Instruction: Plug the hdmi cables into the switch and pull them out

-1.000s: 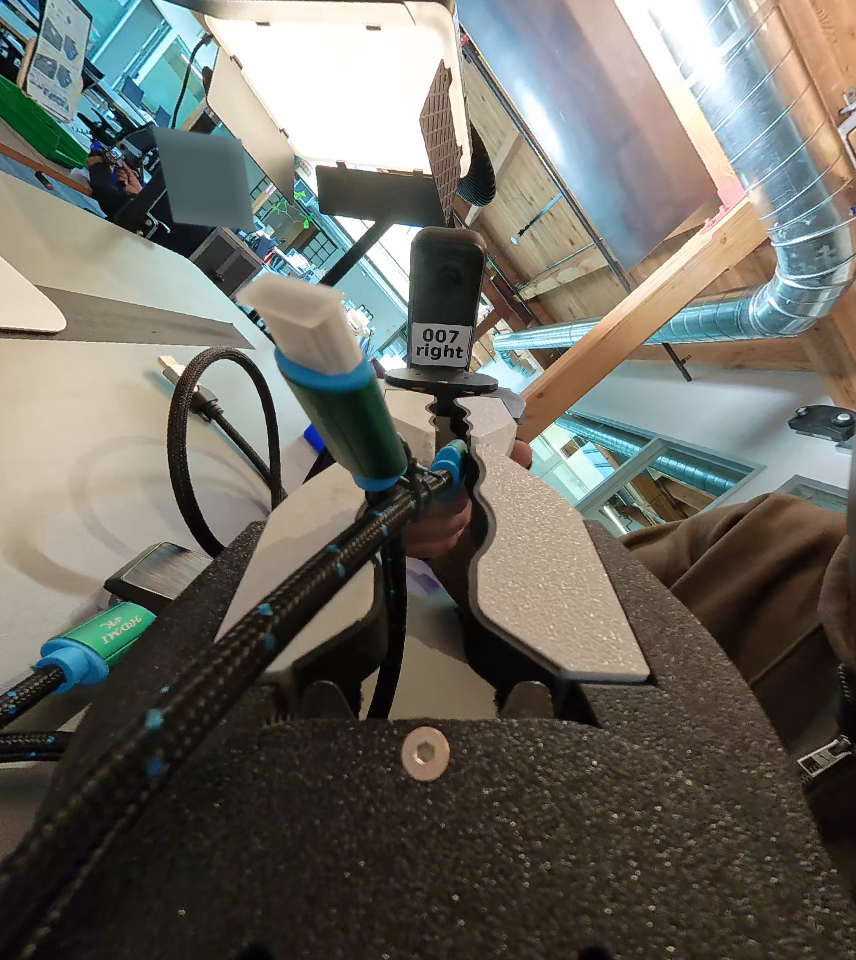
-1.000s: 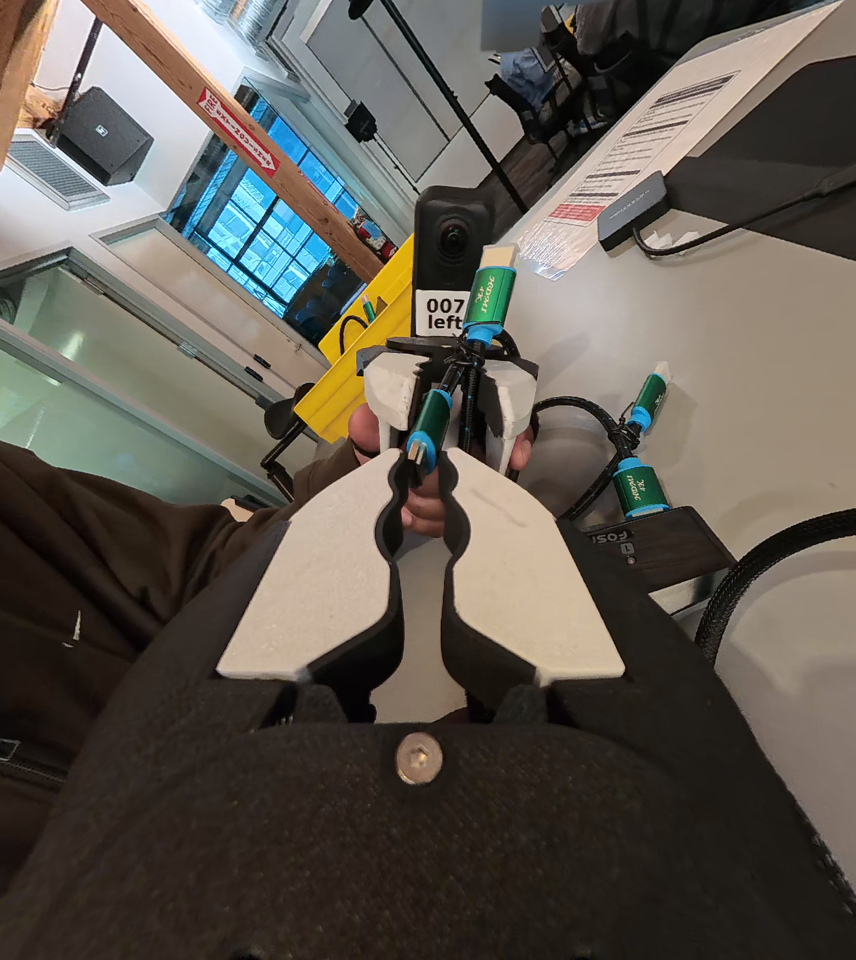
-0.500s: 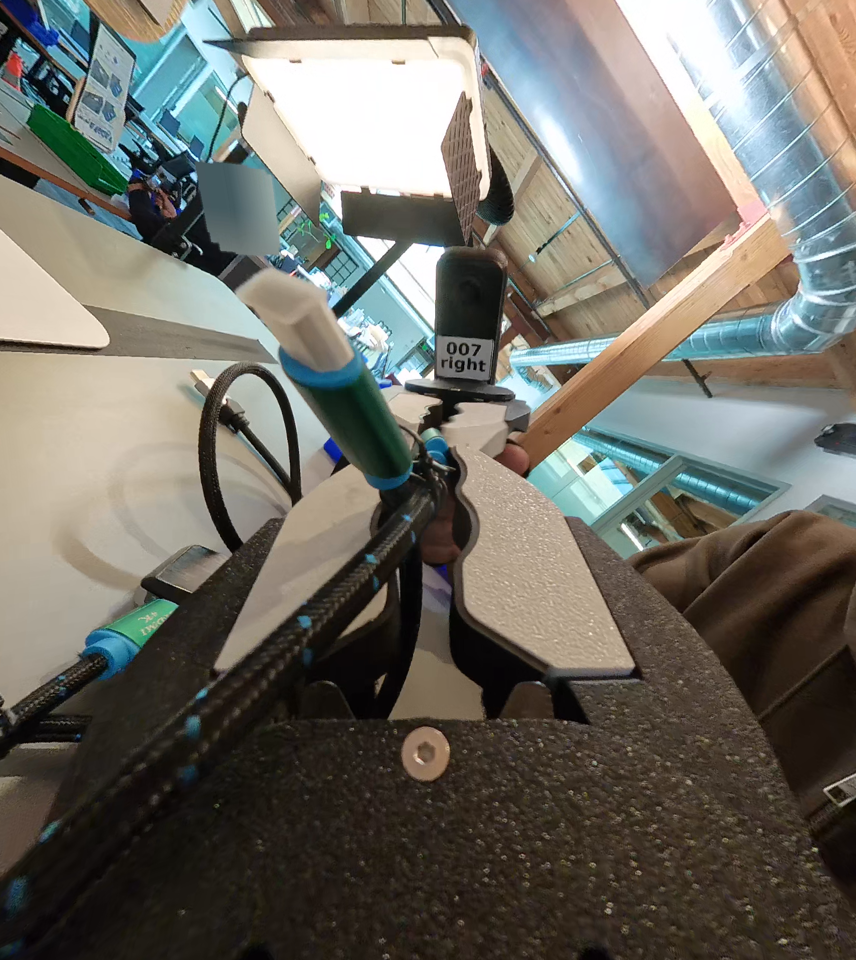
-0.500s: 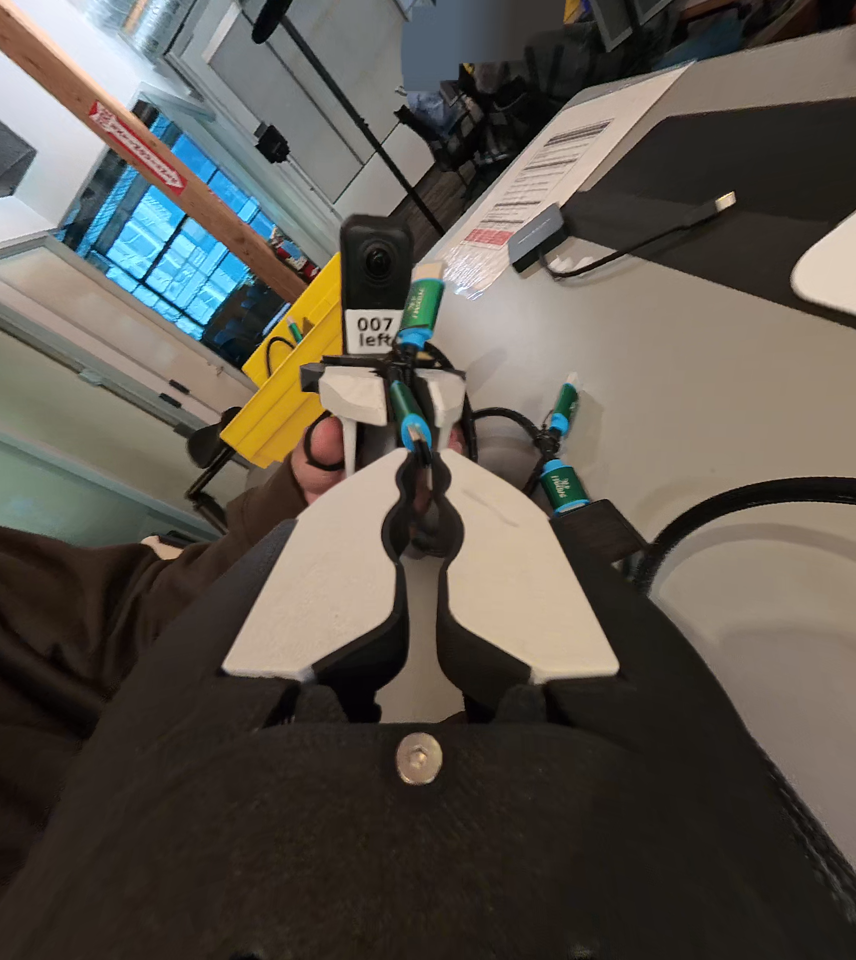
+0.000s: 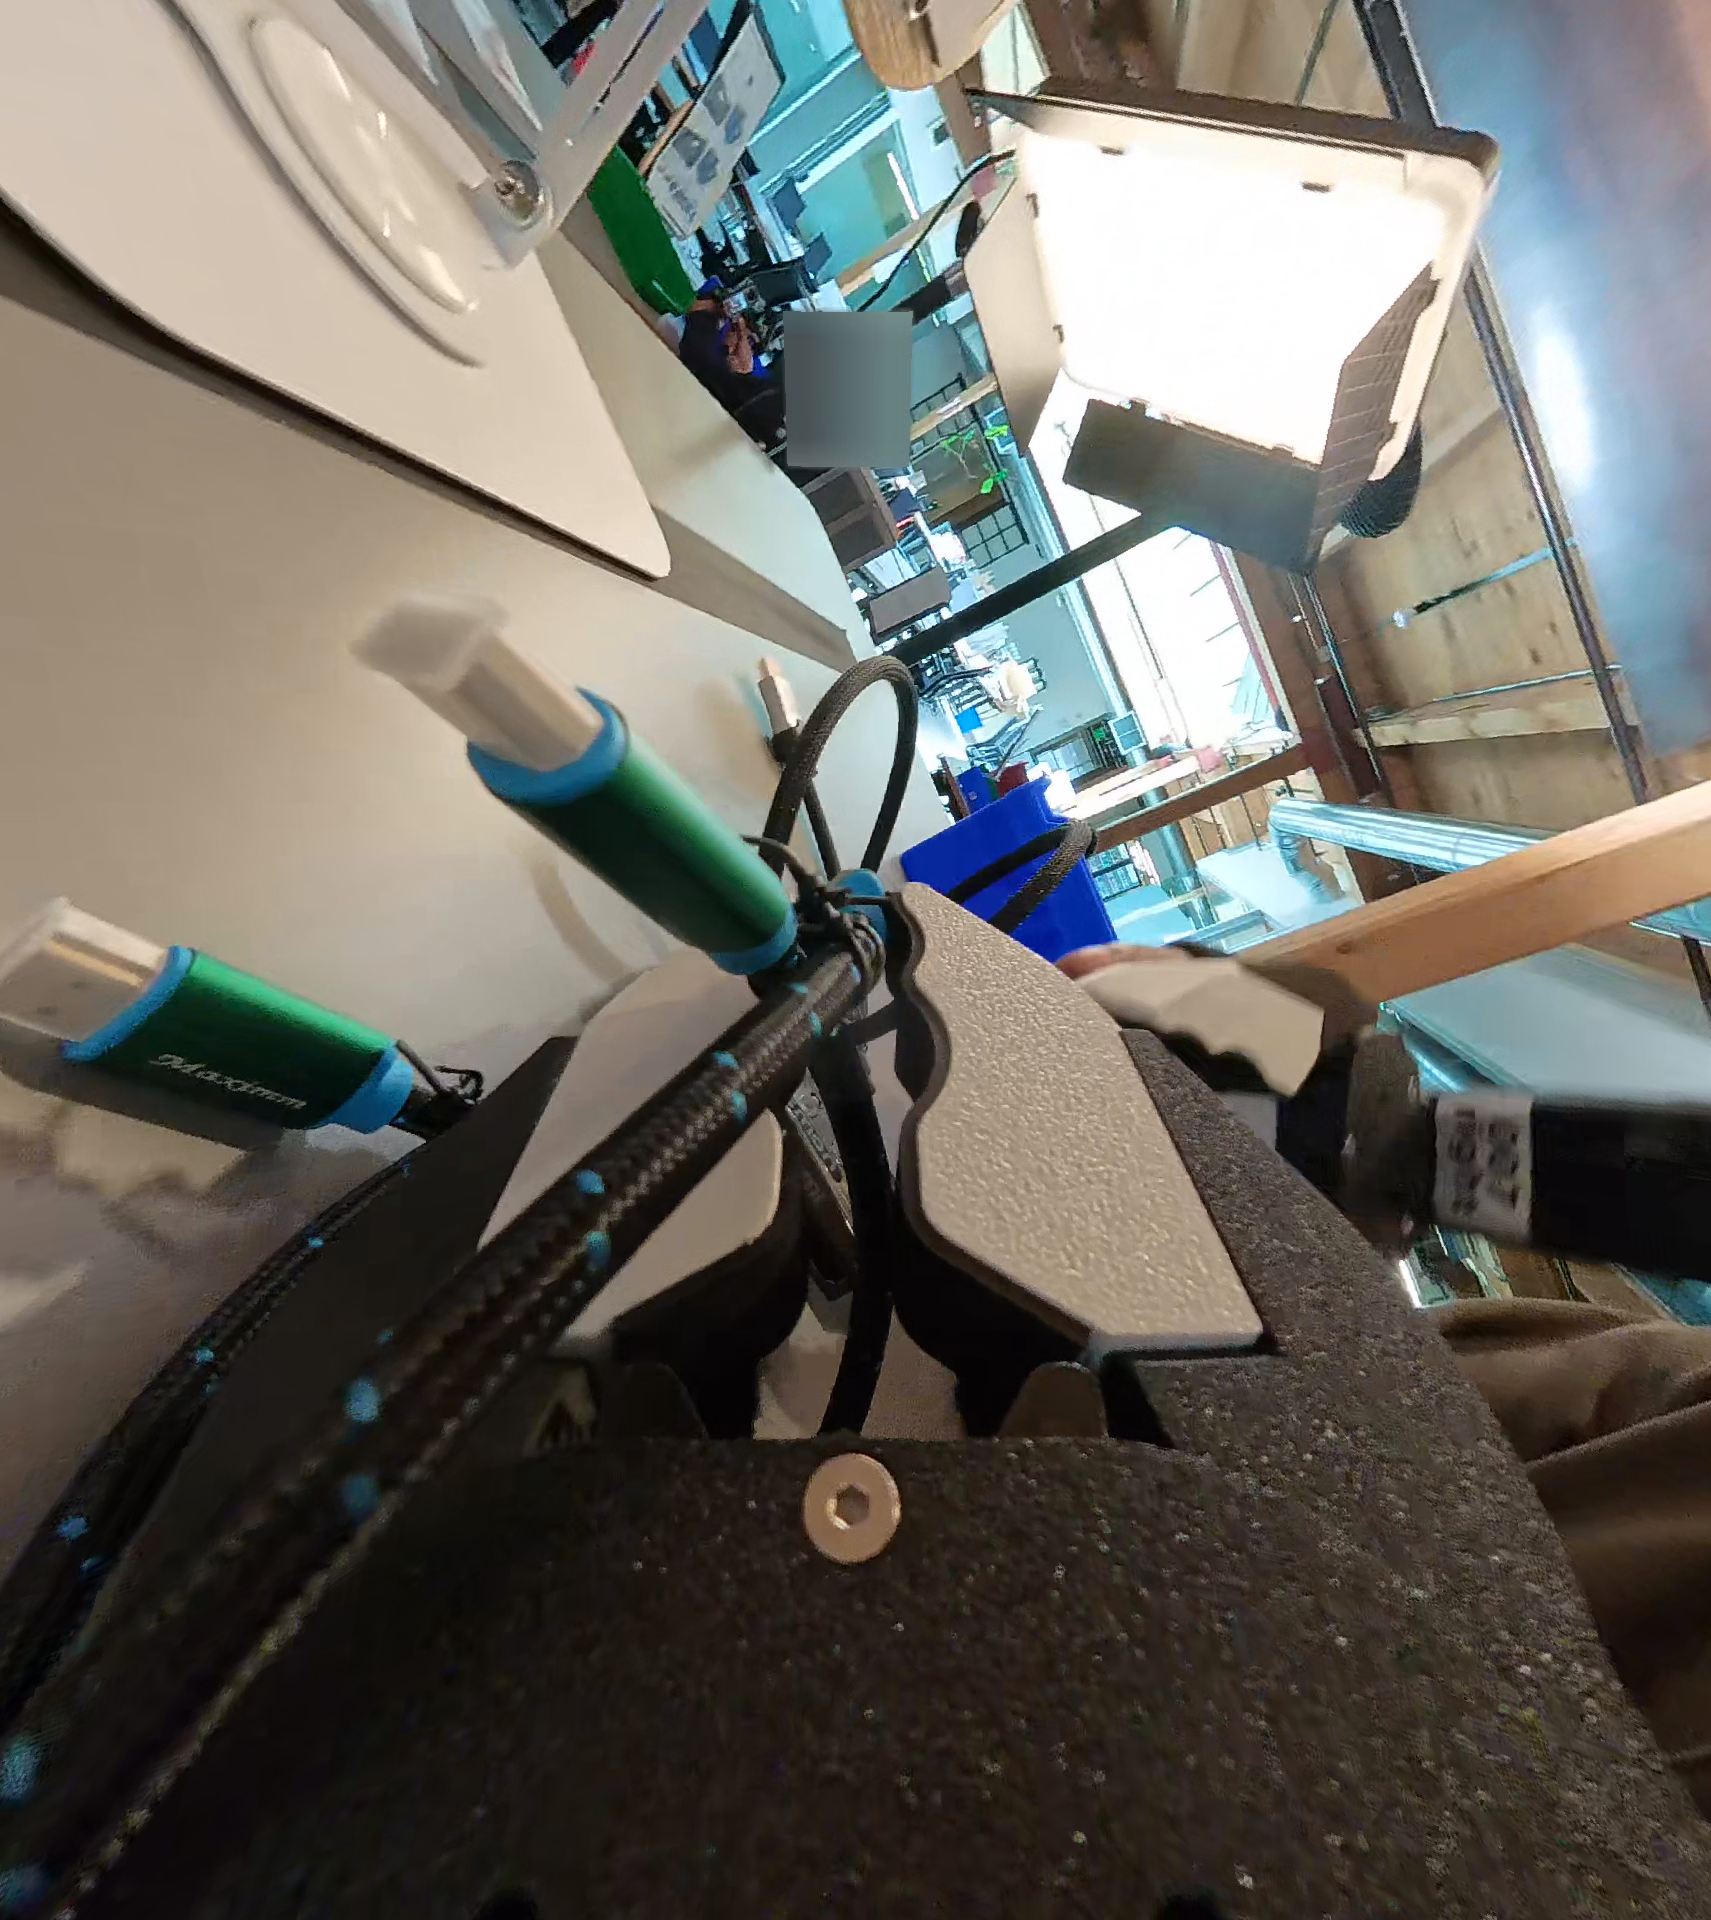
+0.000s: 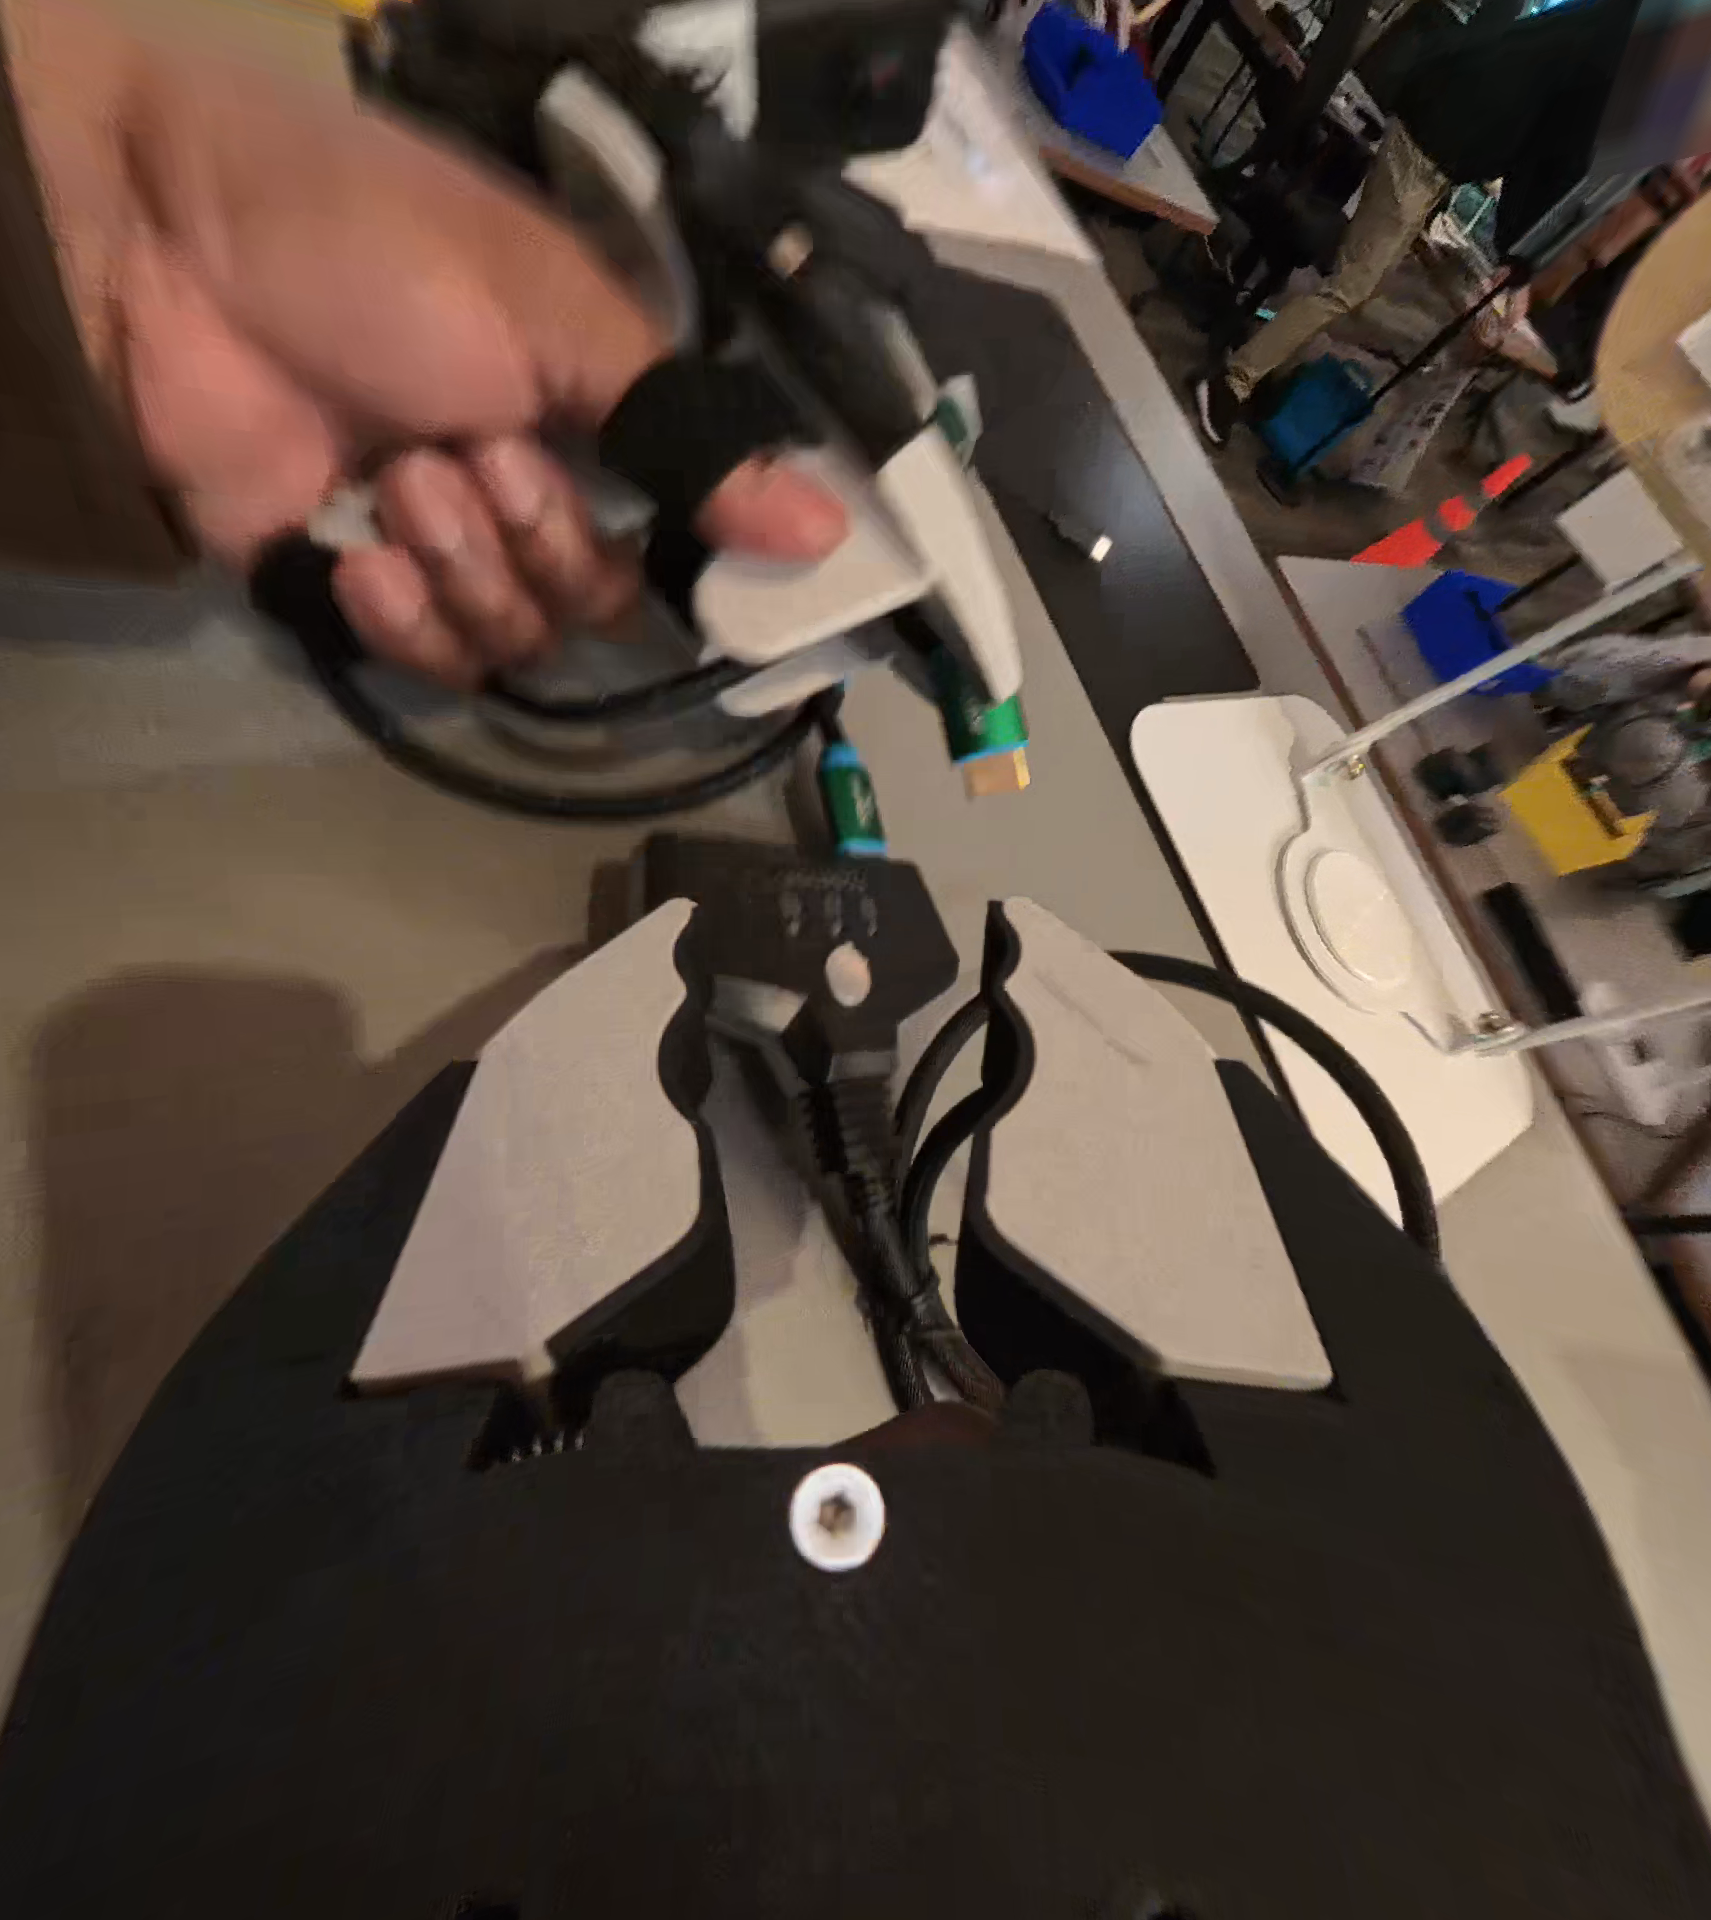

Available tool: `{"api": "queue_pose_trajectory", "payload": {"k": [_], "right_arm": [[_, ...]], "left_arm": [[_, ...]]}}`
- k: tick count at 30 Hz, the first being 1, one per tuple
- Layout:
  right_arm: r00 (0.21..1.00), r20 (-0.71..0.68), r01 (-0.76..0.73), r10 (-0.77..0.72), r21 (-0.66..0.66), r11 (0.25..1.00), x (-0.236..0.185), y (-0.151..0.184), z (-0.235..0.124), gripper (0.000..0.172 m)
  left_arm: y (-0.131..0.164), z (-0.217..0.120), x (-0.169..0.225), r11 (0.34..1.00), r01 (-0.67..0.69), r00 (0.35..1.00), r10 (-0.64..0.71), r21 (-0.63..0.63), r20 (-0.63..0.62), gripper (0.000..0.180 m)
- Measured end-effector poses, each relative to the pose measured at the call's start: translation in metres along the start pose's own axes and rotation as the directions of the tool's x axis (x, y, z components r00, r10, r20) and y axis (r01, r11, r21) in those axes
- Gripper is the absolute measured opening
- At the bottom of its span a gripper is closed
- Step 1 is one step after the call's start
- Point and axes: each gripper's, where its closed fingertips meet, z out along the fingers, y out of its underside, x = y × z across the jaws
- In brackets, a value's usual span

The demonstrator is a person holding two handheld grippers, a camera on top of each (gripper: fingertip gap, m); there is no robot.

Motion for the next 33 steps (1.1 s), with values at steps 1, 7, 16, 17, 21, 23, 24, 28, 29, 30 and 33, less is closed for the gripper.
{"api": "queue_pose_trajectory", "payload": {"k": [1,7,16,17,21,23,24,28,29,30,33], "right_arm": [[0.996,-0.023,0.081,-0.082,-0.042,0.996,-0.008,0.011,0.003,0.053],[0.908,-0.176,0.335,-0.38,-0.239,0.911,-0.011,0.051,0.029,0.051],[0.783,-0.317,0.46,-0.535,-0.282,0.842,0.01,0.033,0.054,0.048],[0.772,-0.324,0.474,-0.546,-0.278,0.835,0.011,0.031,0.056,0.048],[0.743,-0.313,0.524,-0.591,-0.277,0.806,0.014,0.027,0.066,0.041],[0.758,-0.29,0.521,-0.585,-0.27,0.809,0.015,0.027,0.072,0.036],[0.764,-0.285,0.515,-0.579,-0.27,0.813,0.016,0.027,0.075,0.036],[0.791,-0.269,0.489,-0.55,-0.261,0.832,0.021,0.027,0.086,0.033],[0.788,-0.267,0.496,-0.554,-0.257,0.829,0.021,0.027,0.088,0.025],[0.781,-0.274,0.503,-0.561,-0.257,0.825,0.021,0.027,0.09,0.024],[0.755,-0.298,0.532,-0.584,-0.242,0.812,0.022,0.024,0.089,0.023]], "left_arm": [[0.0,0.0,-0.001,1.0,0.007,1.0,-0.007,0.002,0.004,0.013],[-0.001,-0.001,-0.007,0.999,0.038,0.999,-0.038,0.004,0.024,0.013],[0.002,0.002,-0.015,0.994,0.106,0.993,-0.105,-0.003,0.045,0.013],[0.003,0.003,-0.014,0.993,0.114,0.993,-0.114,-0.002,0.04,0.013],[0.002,0.003,-0.014,0.99,0.143,0.989,-0.143,0.012,0.023,0.012],[0.0,0.002,-0.013,0.987,0.157,0.987,-0.158,0.023,0.005,0.012],[-0.001,0.001,-0.013,0.986,0.162,0.987,-0.162,0.03,0.004,0.012],[-0.006,-0.002,-0.017,0.981,0.18,0.983,-0.182,0.068,0.015,0.012],[-0.008,-0.003,-0.016,0.98,0.181,0.983,-0.182,0.078,0.006,0.012],[-0.009,-0.003,-0.012,0.979,0.185,0.983,-0.183,0.08,-0.03,0.012],[-0.017,-0.009,-0.009,0.971,0.197,0.98,-0.189,0.133,-0.067,0.012]]}}
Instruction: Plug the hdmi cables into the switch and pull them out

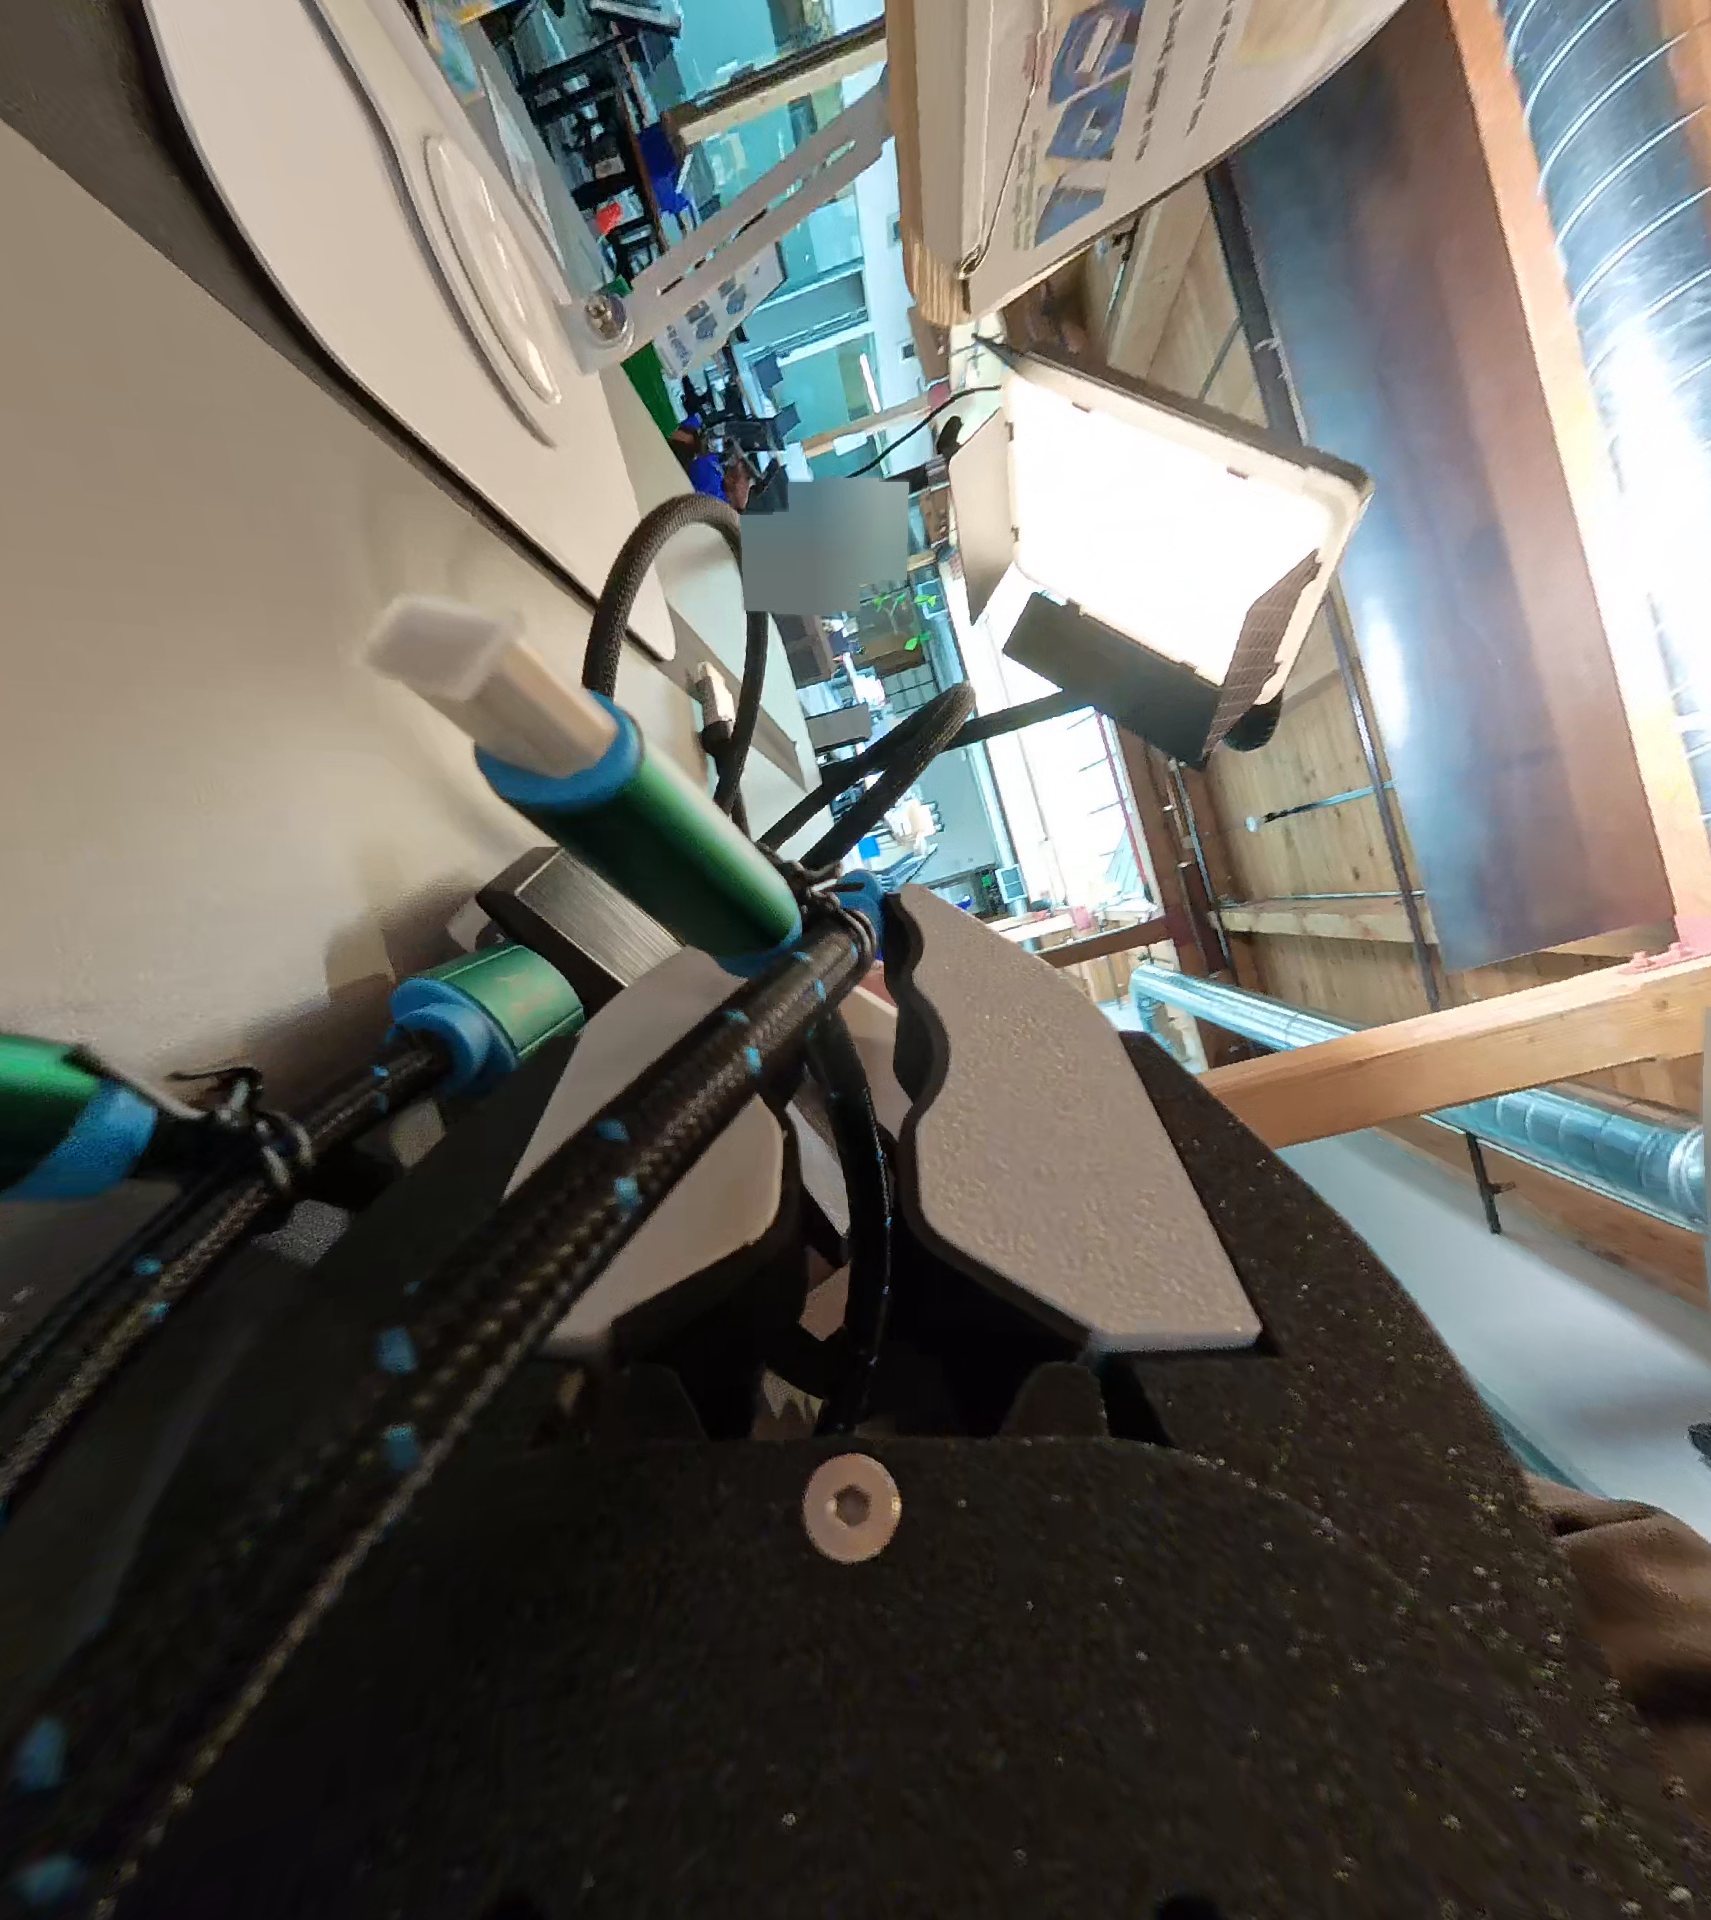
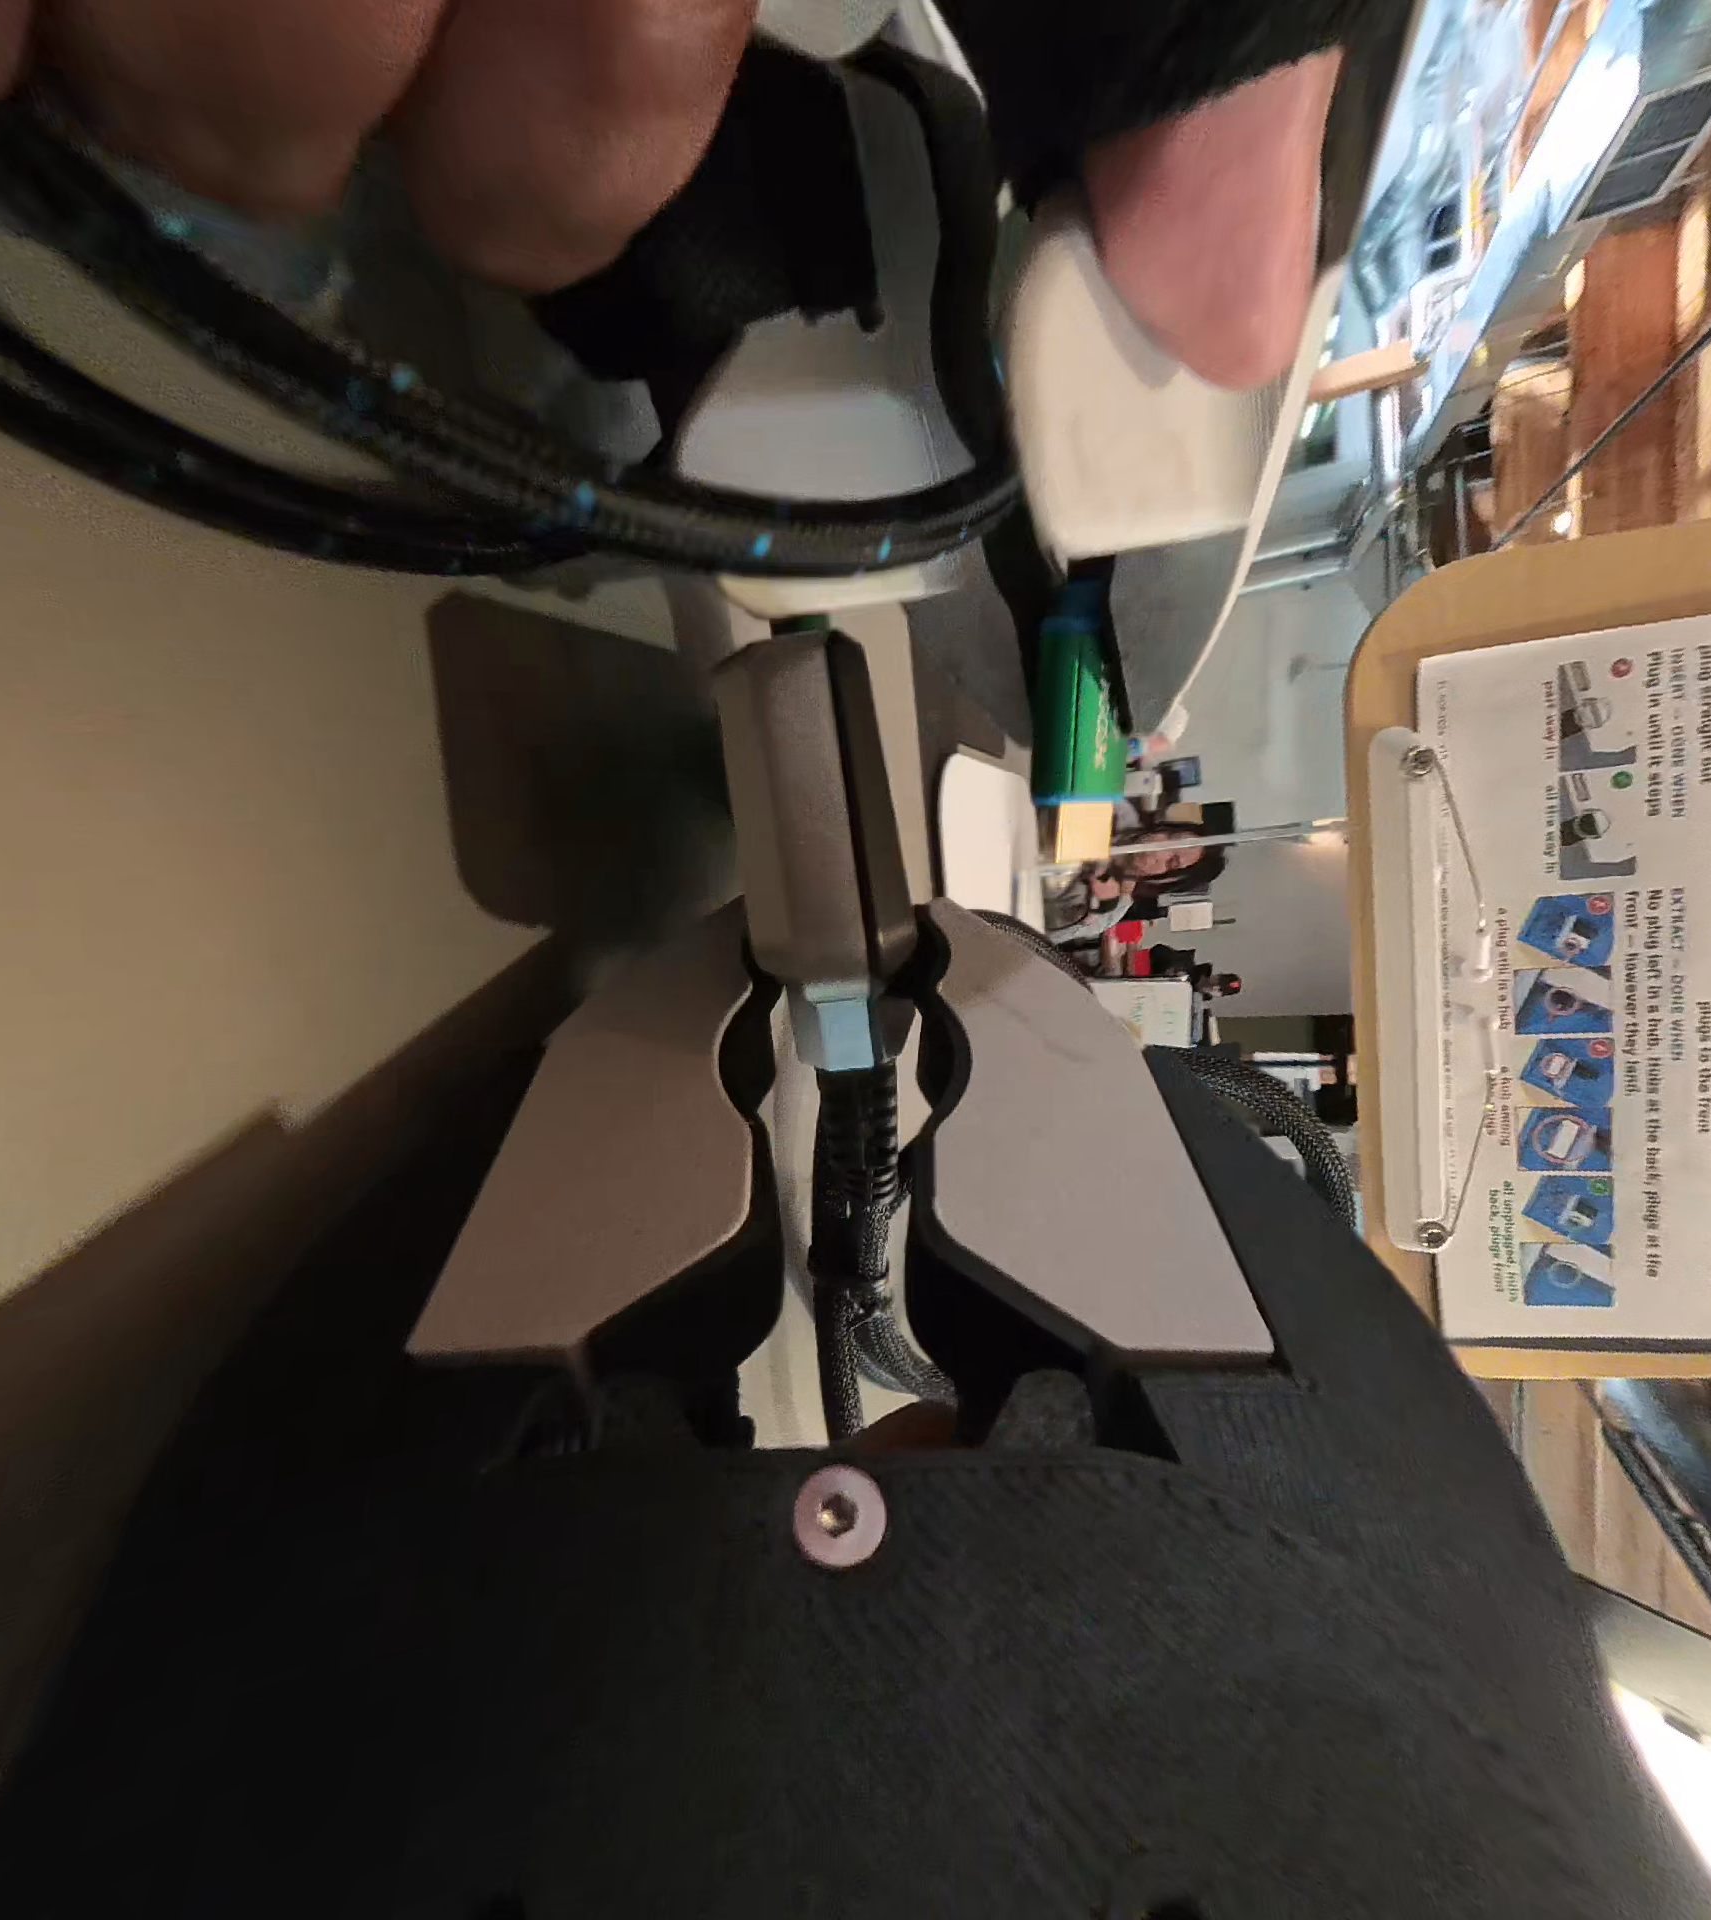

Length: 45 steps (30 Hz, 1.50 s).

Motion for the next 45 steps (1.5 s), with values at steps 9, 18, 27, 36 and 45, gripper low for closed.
{"api": "queue_pose_trajectory", "payload": {"k": [9,18,27,36,45], "right_arm": [[0.979,-0.205,-0.005,0.008,0.015,1.0,0.039,0.03,-0.005,0.023],[0.942,-0.336,-0.011,0.014,0.013,1.0,0.062,0.037,-0.014,0.022],[0.911,-0.382,0.162,-0.156,-0.017,0.987,0.058,0.027,-0.015,0.023],[0.854,-0.415,0.355,-0.314,0.023,0.935,0.053,0.021,-0.016,0.022],[0.806,-0.48,0.406,-0.348,0.021,0.913,0.064,0.026,-0.019,0.023]], "left_arm": [[0.0,0.006,0.032,0.998,-0.05,0.995,0.053,0.045,-0.087,0.012],[-0.015,-0.003,0.024,0.98,-0.113,0.991,0.099,0.165,0.092,0.012],[-0.005,0.002,0.0,0.985,0.106,0.991,-0.116,0.138,0.064,0.011],[-0.005,-0.002,-0.003,0.955,0.258,0.966,-0.257,0.143,-0.03,0.012],[0.0,0.005,0.0,0.93,0.332,0.943,-0.323,0.157,-0.079,0.012]]}}
